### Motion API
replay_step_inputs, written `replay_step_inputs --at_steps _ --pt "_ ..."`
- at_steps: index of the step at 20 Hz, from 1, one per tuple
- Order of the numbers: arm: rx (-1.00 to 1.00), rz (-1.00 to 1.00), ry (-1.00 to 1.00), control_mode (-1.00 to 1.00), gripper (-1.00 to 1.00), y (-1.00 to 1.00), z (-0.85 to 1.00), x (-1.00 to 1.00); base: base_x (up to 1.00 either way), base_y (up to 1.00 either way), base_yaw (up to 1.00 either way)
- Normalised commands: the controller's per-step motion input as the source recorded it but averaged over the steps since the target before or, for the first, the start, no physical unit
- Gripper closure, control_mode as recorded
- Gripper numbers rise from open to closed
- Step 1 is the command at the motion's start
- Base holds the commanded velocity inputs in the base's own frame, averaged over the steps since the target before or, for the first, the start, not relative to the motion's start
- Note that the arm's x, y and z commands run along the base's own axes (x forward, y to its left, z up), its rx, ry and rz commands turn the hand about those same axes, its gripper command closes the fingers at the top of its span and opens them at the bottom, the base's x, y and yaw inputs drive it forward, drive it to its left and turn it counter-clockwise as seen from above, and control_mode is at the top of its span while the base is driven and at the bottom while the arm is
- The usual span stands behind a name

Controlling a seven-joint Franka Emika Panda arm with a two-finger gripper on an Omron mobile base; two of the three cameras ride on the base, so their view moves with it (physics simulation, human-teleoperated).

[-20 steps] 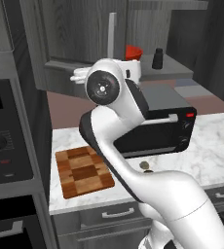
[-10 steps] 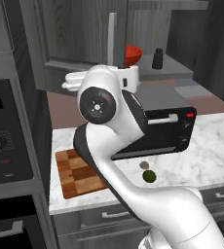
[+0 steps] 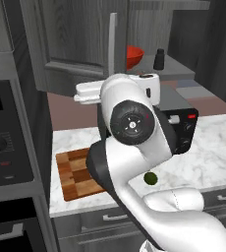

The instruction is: Open the cabinet. Place the bowl and condiment on the counter. Then place the lime and garlic on the cutting board.

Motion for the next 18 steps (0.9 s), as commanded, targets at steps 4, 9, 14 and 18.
replay_step_inputs --at_steps 4,9,14,18 --pt "0.0 0.1 0.11 -1.0 -1.0 -0.23 -0.09 -0.7 0.0 0.0 0.0" --pt "0.0 0.1 0.16 -1.0 -1.0 -0.22 -0.19 -0.65 0.0 0.0 0.0" --pt "0.0 0.08 0.14 -1.0 -1.0 -0.35 -0.24 -0.65 0.0 0.0 0.0" --pt "0.01 0.04 0.05 -1.0 -1.0 -0.49 -0.1 -0.37 0.0 0.0 0.0"
